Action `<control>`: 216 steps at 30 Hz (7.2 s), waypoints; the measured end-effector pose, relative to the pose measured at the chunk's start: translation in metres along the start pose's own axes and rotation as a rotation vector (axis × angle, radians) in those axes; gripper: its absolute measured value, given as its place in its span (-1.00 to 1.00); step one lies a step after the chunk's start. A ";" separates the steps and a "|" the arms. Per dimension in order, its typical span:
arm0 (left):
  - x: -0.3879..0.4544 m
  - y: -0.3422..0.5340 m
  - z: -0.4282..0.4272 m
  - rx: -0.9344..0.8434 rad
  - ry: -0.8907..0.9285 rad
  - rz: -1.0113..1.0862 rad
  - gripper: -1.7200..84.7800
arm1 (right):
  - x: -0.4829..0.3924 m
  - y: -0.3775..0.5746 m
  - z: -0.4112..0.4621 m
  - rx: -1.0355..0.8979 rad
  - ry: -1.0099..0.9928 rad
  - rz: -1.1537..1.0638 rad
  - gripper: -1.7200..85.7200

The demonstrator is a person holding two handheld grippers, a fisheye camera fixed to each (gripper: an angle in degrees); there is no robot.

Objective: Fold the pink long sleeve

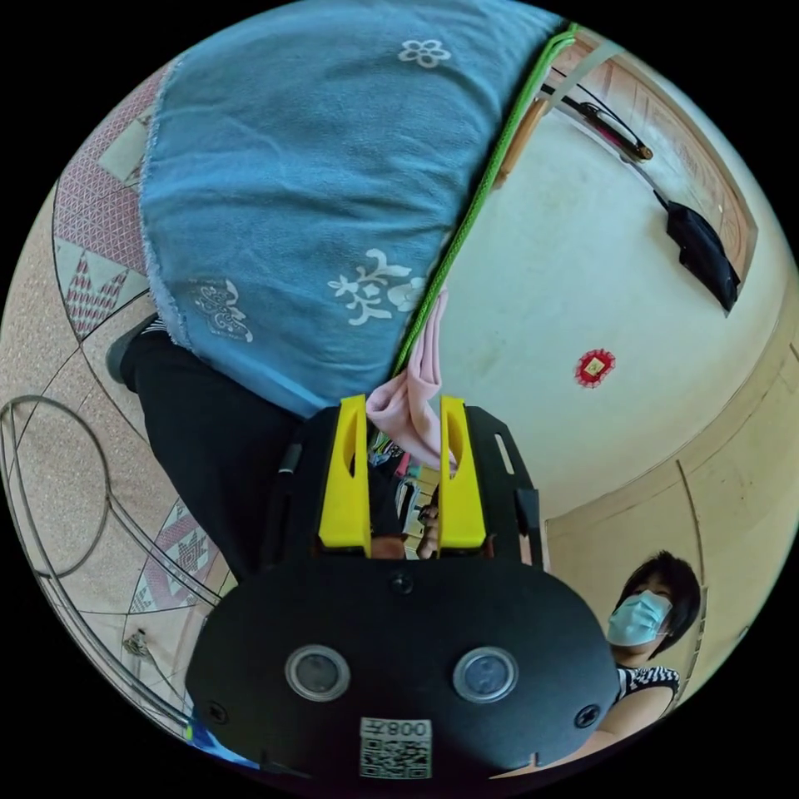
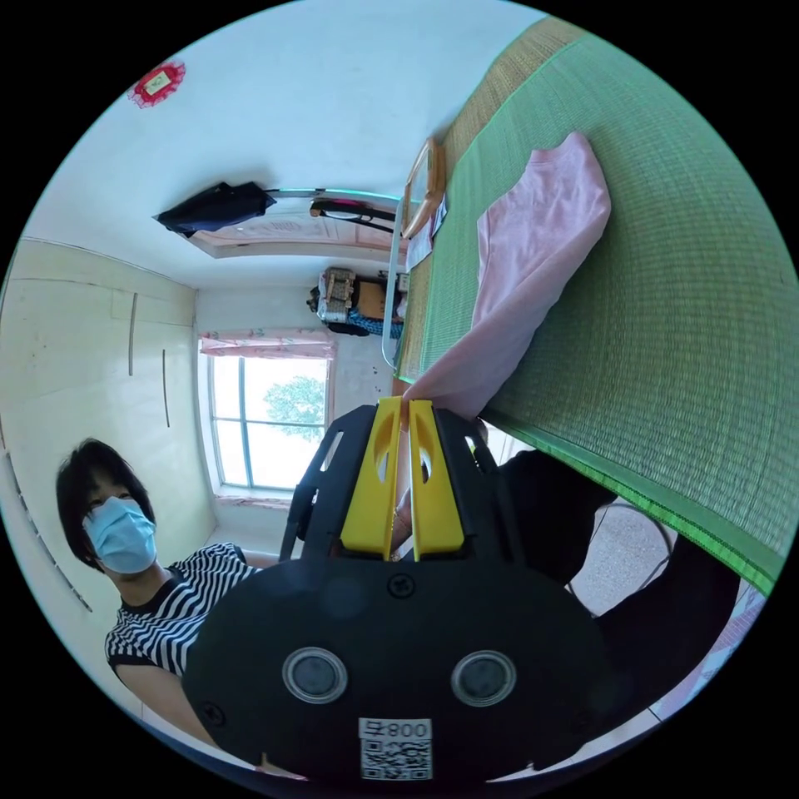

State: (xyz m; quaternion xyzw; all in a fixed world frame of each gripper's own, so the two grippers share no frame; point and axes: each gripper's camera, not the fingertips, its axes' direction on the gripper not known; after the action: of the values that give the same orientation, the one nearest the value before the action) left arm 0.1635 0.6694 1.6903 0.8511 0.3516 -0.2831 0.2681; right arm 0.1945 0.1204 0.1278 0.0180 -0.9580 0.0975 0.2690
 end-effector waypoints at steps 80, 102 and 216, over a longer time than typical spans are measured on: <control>-0.080 0.232 0.476 -0.747 0.196 0.585 -0.88 | 0.125 0.413 -0.523 0.424 -0.194 -0.415 -0.94; -0.199 0.154 1.083 -0.959 0.121 0.745 -0.88 | 0.228 0.311 -1.028 0.724 0.169 -0.418 -0.93; -0.776 0.008 1.085 -1.425 -0.703 1.353 -0.92 | 0.330 0.026 -0.746 0.795 1.150 -0.268 -0.80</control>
State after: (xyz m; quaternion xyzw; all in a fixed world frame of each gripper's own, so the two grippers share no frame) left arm -0.6084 -0.3929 1.4573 0.3844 -0.2111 -0.0323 0.8981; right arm 0.2925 0.2985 0.9182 0.1784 -0.5457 0.3998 0.7145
